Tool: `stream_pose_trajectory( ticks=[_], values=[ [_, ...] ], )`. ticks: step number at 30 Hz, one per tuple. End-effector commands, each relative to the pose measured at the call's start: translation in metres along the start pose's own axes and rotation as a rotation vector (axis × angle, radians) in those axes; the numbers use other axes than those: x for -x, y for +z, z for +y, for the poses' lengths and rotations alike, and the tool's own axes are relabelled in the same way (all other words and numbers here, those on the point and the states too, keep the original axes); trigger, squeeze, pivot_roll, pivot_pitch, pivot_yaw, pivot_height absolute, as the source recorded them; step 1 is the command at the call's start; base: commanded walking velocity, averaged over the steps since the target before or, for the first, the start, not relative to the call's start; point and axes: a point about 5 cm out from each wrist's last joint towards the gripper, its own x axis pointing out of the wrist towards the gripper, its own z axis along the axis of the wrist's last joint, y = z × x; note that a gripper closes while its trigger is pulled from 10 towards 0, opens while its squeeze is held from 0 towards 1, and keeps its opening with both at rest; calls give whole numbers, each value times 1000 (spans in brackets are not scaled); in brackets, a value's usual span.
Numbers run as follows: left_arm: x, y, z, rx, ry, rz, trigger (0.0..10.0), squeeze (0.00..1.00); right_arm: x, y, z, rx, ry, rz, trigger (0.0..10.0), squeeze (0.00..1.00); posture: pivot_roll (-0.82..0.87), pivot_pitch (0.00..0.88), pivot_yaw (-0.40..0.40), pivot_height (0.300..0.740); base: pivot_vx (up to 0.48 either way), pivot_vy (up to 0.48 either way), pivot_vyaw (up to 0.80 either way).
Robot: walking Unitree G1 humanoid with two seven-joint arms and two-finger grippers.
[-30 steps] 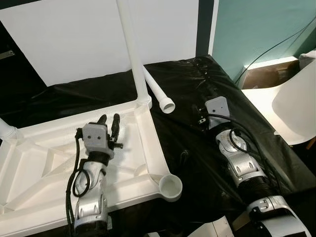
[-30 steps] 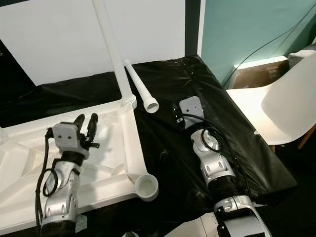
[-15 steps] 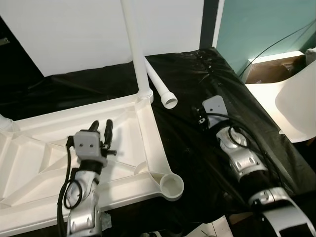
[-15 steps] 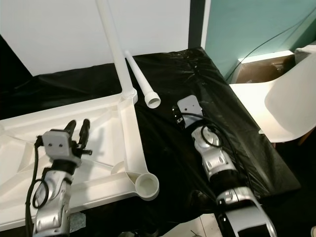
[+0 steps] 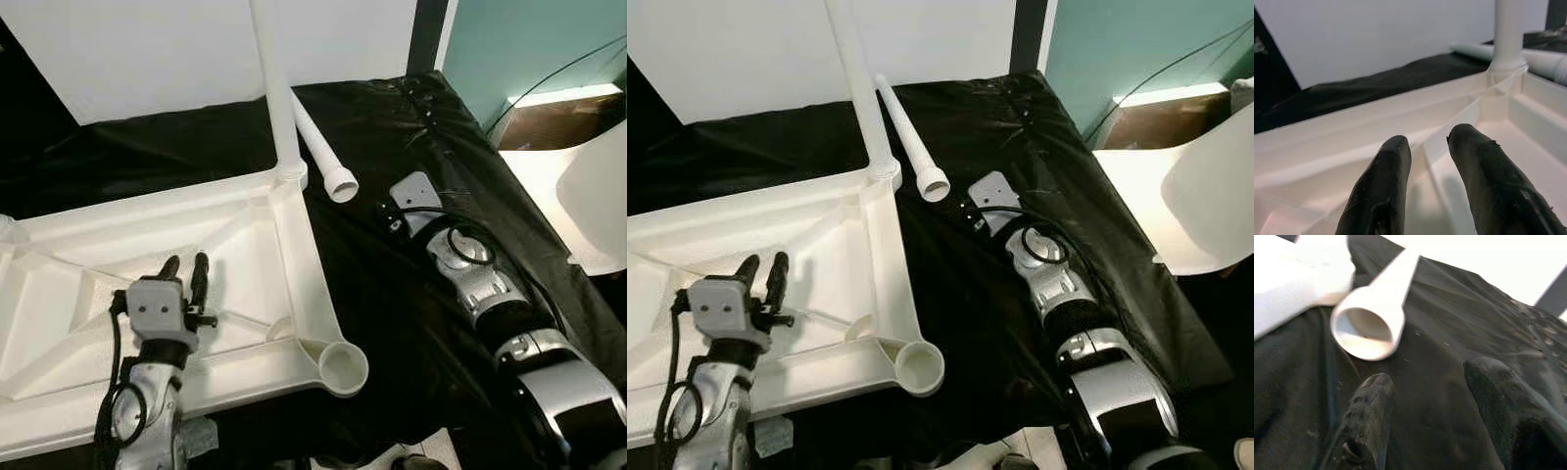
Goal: Building children table
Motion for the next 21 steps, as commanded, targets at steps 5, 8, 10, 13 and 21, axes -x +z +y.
stream_pose_trajectory(
  ticks=[5,8,10,13,21],
  values=[
    [11,1,8,-4,115,31,10000,0,-8,4,4,1,47,-17,10000,0,213,195,59,740,0,0,0],
    [18,4,12,-17,133,42,10000,0,-14,8,3,21,60,-19,10000,0,237,202,54,740,0,0,0],
    [21,6,13,-22,140,46,10000,0,-16,9,3,34,64,-17,10000,0,253,207,54,740,0,0,0],
    [24,8,15,-33,146,53,10000,0,-18,10,2,53,67,-12,10000,0,268,211,56,740,0,0,0],
    [32,13,21,-54,157,67,10000,0,-23,15,1,89,66,-9,10000,0,316,217,61,740,0,0,0]
  ],
)
